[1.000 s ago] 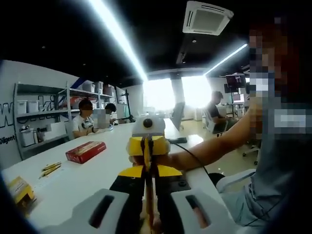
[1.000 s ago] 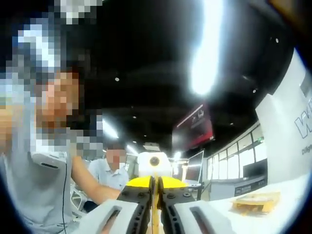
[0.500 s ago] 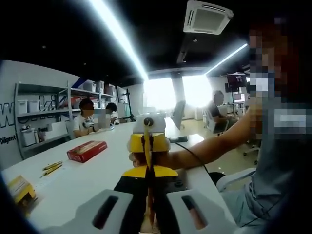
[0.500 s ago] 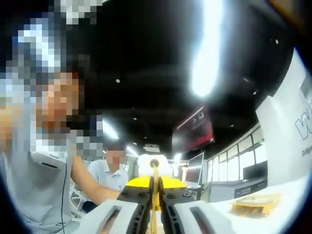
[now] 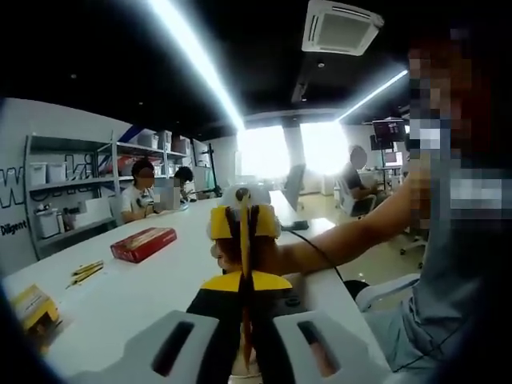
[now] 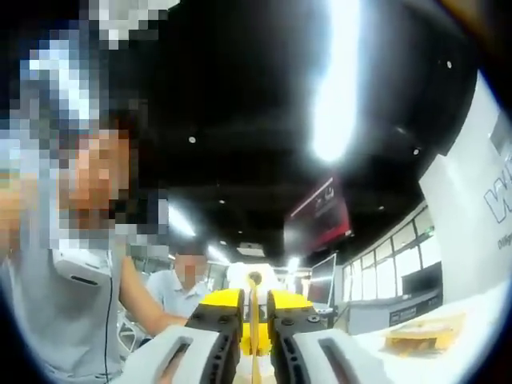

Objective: Tear open the coffee pouch, take out the coffee, and pour the coffee from the pouch into the cup

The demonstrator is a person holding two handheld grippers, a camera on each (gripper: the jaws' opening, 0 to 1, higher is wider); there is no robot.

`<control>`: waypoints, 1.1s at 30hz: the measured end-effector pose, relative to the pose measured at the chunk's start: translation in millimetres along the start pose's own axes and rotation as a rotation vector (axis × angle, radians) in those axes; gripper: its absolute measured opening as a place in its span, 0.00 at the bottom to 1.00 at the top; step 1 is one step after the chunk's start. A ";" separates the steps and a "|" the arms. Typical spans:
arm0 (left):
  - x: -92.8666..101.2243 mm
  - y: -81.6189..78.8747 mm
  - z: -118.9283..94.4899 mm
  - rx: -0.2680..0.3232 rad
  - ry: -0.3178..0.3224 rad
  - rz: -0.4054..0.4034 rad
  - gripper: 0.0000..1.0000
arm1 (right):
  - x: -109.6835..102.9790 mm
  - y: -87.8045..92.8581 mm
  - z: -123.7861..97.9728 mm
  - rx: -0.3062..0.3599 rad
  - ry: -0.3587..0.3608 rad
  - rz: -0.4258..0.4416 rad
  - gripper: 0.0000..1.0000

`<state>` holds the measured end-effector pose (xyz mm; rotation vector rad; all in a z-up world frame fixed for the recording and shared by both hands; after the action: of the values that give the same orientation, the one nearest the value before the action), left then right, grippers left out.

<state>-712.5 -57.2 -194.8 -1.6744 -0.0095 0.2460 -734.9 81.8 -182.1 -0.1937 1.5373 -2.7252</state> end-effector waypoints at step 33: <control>0.0 7.7 1.1 0.004 -0.009 -0.003 0.05 | 8.6 6.1 1.0 -0.042 -0.007 -0.026 0.10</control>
<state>-713.8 -57.1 -202.5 -1.6689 -0.0182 0.2517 -743.6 77.2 -185.9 -0.2251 1.6026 -2.7096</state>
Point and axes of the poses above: the point that each gripper's makers call its tool centre point, and the gripper's own axes: z roughly forward along the fingers, x roughly to its right, y roughly out of its underside, the point moved 7 cm from there along -z, roughly backward along the fingers, and after that the axes turned 1 degree about z, right-handed, at the moved point
